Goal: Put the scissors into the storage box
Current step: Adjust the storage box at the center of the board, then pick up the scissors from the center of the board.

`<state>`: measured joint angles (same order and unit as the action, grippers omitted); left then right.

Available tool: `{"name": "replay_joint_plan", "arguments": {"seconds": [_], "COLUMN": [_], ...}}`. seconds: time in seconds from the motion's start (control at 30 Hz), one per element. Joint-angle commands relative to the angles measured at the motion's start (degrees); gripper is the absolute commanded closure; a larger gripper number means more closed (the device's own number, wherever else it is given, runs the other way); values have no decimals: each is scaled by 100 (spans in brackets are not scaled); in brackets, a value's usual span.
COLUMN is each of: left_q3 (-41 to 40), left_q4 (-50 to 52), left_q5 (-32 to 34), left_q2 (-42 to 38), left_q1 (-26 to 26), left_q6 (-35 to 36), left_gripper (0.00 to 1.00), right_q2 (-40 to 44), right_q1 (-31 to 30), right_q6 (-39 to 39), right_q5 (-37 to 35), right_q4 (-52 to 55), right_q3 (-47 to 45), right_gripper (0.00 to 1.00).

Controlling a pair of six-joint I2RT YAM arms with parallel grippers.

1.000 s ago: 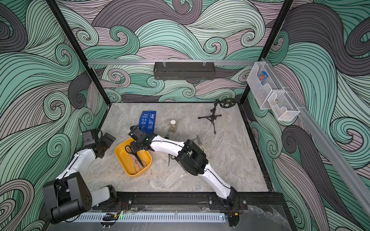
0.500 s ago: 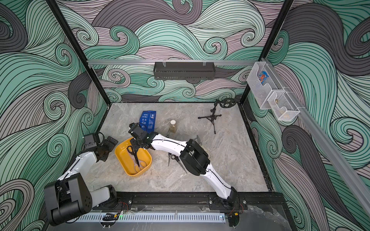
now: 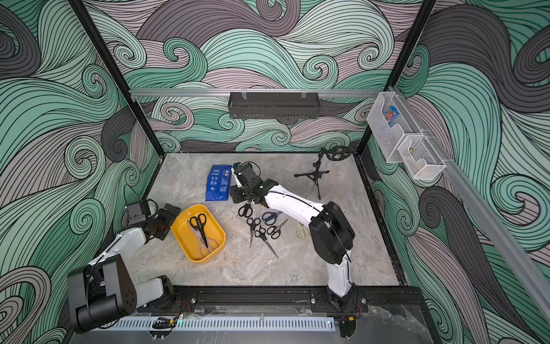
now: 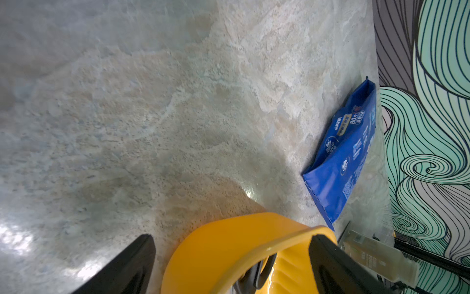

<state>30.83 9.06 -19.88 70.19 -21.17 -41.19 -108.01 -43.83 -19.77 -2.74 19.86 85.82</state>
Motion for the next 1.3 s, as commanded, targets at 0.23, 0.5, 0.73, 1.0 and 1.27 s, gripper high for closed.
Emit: {"name": "replay_joint_plan", "arguments": {"seconds": [0.23, 0.5, 0.73, 1.0, 1.27], "left_q3": [-53, 53, 776, 1572, 1151], "left_q4": [-893, -1466, -1220, -109, 27], "left_q5": [-422, -258, 47, 1309, 1014], "left_q2": [258, 597, 829, 503, 304], "left_q1": [608, 1319, 1427, 1326, 1317], "left_q6": [-773, -1337, -944, 235, 399], "left_gripper": [2, 2, 1, 1, 1], "right_q2": [959, 943, 531, -90, -545], "right_q1": [408, 463, 463, 389, 160], "right_q6": [53, 86, -65, -105, -93], "right_q5": [25, -43, -80, -78, -171], "right_q4": [96, 95, 136, 322, 361], "right_q3": [-1541, -1596, -1351, -897, -699], "right_gripper": [41, 34, 39, 49, 56]}}
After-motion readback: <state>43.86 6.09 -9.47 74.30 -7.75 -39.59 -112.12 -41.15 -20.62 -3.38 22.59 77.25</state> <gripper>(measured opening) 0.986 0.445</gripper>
